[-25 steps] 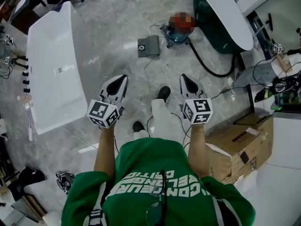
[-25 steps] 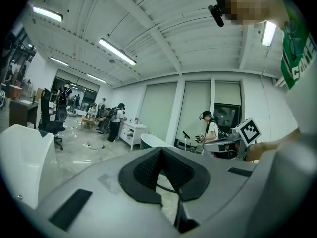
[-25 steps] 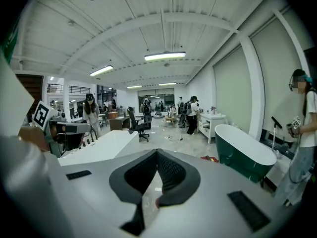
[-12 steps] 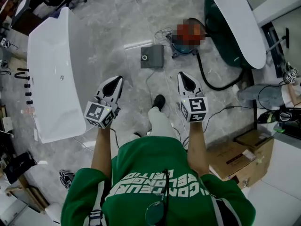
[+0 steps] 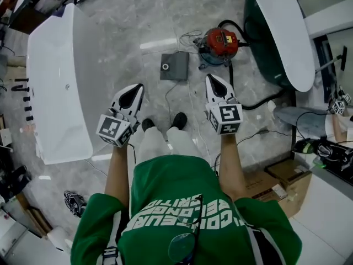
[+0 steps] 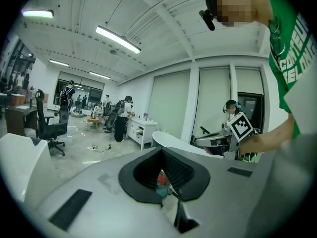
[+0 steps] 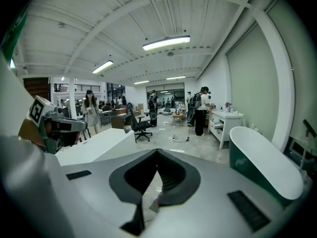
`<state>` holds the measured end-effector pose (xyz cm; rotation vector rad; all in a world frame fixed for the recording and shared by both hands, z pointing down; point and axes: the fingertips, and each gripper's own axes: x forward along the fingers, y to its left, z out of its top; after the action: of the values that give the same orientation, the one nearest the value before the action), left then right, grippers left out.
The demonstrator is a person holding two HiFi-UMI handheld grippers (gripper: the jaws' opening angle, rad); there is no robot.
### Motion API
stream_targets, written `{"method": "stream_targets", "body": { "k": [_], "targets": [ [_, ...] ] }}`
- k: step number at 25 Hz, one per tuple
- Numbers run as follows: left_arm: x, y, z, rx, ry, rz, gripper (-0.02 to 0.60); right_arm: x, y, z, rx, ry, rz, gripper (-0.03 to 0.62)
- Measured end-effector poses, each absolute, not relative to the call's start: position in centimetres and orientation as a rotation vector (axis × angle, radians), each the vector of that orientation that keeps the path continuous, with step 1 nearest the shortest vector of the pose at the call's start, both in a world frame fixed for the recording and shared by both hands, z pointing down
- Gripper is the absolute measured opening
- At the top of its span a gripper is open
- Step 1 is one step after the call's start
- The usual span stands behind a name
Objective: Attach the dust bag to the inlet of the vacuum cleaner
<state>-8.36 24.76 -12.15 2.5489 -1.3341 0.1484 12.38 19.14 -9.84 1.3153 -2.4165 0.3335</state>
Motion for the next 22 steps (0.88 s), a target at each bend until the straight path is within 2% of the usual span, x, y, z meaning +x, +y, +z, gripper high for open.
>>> {"method": "stream_targets", "body": {
  "k": [11, 22],
  "targets": [
    [-10.3, 18.8, -11.9, 2.565, -1.31, 0.098, 0.003, 9.8, 14.0, -10.5, 1.327, -2.397, 0.298, 0.006],
    [-14.0, 8.7, -10.9, 2.656, -1.124, 0.078, 0.003, 4.2, 6.4, -10.6, 1.39, -2.325, 0.296, 0.006]
  ]
}}
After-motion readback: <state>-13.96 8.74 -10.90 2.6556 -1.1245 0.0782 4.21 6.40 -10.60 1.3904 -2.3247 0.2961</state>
